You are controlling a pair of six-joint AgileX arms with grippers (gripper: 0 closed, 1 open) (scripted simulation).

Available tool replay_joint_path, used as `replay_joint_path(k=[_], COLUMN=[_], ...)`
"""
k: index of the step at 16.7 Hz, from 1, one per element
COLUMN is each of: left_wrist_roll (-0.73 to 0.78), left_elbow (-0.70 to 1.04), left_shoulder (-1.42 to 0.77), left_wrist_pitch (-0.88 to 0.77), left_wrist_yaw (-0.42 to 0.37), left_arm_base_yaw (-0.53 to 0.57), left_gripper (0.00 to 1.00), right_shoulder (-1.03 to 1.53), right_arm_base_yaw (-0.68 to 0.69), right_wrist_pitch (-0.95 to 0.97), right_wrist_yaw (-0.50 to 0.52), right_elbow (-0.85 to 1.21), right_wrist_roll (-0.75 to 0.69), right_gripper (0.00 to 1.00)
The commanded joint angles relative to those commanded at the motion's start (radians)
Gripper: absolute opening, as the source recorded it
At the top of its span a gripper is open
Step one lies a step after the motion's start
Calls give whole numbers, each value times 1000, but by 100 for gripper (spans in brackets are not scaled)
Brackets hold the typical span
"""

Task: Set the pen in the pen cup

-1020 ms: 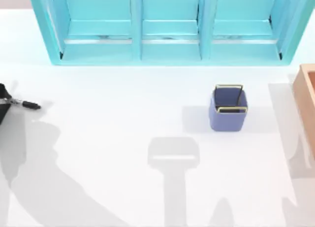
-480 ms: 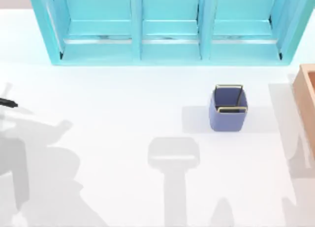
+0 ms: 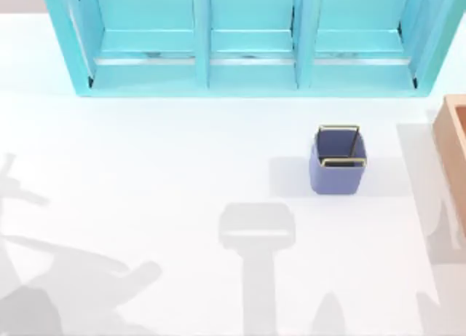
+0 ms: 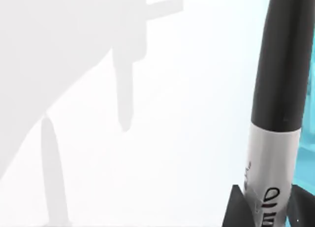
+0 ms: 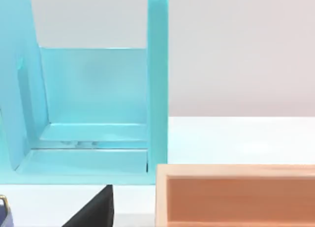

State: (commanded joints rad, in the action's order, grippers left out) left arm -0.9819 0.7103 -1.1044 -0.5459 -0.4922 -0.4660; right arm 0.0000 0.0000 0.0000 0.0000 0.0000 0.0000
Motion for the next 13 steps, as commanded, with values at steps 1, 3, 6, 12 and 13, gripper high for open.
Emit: replay_joint_path(k=[1,3,6,12,13], left_wrist_roll=[5,9,10,71,94], left_elbow=[-6,-9,-6,69,101], left_shoulder=[23,36,32,-92,-135], left_wrist_pitch=[-23,-37,-36,-15,-4], left_wrist_yaw=[-5,-8,-5,148,210], left_arm_base_yaw=[-8,-12,-8,96,137], left_gripper=[0,0,0,0,0], right_shoulder=[0,0,0,0,0], right_arm_base_yaw=[0,0,0,0,0], right_wrist_pitch=[0,0,0,0,0], right_wrist_yaw=[0,0,0,0,0], right_elbow=[0,0,0,0,0], right_wrist_roll=[0,0,0,0,0], right_gripper=[100,100,100,100,100])
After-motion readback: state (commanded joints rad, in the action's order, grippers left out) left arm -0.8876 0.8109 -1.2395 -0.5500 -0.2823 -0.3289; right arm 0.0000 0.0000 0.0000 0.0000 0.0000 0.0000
